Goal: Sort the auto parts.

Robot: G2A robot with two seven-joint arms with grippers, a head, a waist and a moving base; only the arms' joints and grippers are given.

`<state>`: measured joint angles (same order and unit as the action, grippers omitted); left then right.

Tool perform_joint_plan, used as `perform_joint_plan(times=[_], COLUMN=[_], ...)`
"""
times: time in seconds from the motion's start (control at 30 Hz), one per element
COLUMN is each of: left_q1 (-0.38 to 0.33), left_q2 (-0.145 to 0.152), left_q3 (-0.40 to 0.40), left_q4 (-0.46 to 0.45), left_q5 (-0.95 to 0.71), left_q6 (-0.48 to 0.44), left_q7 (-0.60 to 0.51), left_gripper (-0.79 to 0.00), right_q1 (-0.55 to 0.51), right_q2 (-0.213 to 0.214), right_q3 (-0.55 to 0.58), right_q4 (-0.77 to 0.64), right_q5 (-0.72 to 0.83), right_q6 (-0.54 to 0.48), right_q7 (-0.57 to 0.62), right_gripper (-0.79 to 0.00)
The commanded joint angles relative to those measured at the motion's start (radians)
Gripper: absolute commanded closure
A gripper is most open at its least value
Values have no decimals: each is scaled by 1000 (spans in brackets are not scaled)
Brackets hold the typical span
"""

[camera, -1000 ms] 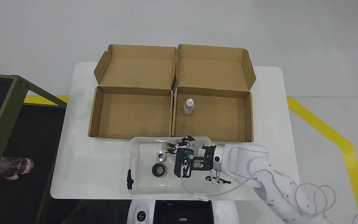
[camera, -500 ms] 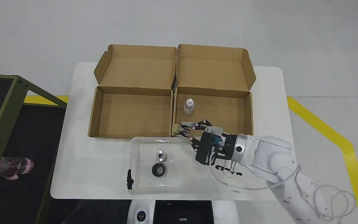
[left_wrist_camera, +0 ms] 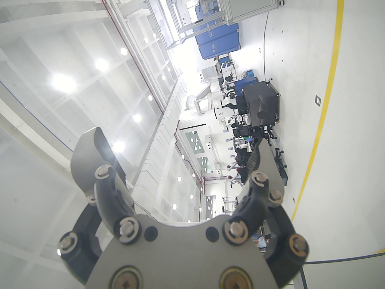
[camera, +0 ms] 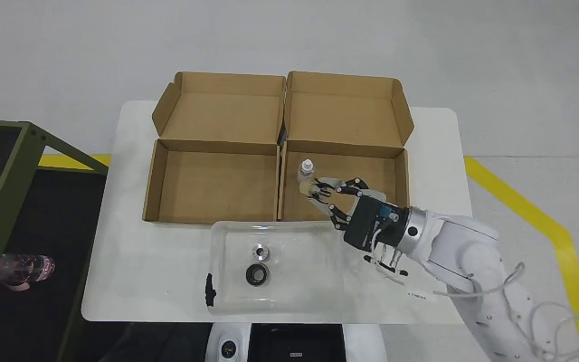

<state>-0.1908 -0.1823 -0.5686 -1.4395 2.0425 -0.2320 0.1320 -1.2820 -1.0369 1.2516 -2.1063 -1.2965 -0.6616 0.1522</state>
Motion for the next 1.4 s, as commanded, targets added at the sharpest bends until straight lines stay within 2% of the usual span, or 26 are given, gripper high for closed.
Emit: perform_joint_plan(times=[0.0, 0.5, 0.9, 1.37], left_q1=[0, 0, 0, 0], left_q2=[0, 0, 0, 0], left_q3=[0, 0, 0, 0], left_q4=[0, 0, 0, 0], left_q5=[0, 0, 0, 0], left_q6=[0, 0, 0, 0], left_q7=[0, 0, 0, 0], left_gripper=[-785, -785, -785, -785], right_q1=[3, 80, 140, 259], right_q2=[0, -3, -5, -15], right_q3=[4, 1, -35, -122], right_q4=[4, 99, 212, 350], right_q5=[1, 17, 80, 107], right_q6=[-1, -27, -71, -106], right_q7=[0, 53, 199, 394], right_gripper=[0, 0, 0, 0])
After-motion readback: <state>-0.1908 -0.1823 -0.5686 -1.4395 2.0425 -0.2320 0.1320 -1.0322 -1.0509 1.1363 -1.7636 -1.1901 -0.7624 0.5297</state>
